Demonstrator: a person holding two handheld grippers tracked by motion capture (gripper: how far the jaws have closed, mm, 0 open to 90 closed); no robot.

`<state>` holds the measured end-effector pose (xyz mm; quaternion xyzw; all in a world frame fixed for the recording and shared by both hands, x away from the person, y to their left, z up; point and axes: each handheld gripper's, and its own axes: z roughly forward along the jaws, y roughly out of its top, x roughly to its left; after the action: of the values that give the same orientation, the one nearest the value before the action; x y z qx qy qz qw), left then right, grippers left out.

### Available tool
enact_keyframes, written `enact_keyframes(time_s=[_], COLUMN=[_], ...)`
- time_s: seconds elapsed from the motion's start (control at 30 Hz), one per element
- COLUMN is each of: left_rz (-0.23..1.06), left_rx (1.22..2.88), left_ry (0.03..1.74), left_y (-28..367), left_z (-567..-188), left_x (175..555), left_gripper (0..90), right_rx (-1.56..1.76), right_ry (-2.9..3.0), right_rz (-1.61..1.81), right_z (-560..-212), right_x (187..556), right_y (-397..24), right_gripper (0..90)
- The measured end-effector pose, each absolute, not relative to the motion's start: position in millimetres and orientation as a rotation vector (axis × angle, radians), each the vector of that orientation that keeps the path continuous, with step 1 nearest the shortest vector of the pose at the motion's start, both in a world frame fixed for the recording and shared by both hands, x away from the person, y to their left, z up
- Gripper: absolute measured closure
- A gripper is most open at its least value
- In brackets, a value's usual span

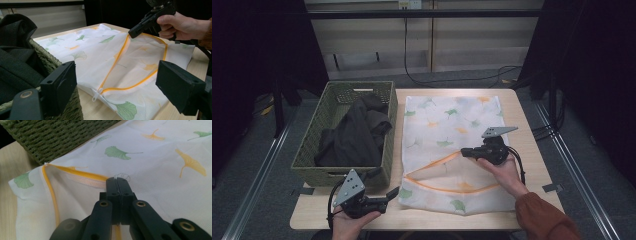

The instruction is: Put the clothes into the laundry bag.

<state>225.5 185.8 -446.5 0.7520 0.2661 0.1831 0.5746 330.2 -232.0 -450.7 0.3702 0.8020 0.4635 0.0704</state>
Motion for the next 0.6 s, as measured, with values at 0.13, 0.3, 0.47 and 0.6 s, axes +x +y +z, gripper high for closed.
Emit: enact_keyframes(time_s=[0.13,0.3,0.47,0.6], left_rz=[0.419,0.416,0.441,0.437], left_rx=[1.749,1.748,1.749,1.745], left_ry=[0.630,0.627,0.607,0.612], left_y=[185.6,185.3,186.4,186.7], left_z=[-446.6,-446.6,-443.7,-443.7], left_x=[225.2,224.9,223.1,223.2], left_gripper=[16.5,16.5,18.5,18.5], right_rx=[1.110,1.110,1.094,1.090], right_ry=[2.376,2.338,2.270,2.223], right_rz=[1.434,1.476,1.554,1.597], right_z=[-443.3,-435.8,-421.5,-411.5], right_x=[332.5,334.7,339.2,342.0], right_y=[-234.0,-236.8,-240.0,-242.8], right_gripper=[89.7,89.7,89.7,89.7])
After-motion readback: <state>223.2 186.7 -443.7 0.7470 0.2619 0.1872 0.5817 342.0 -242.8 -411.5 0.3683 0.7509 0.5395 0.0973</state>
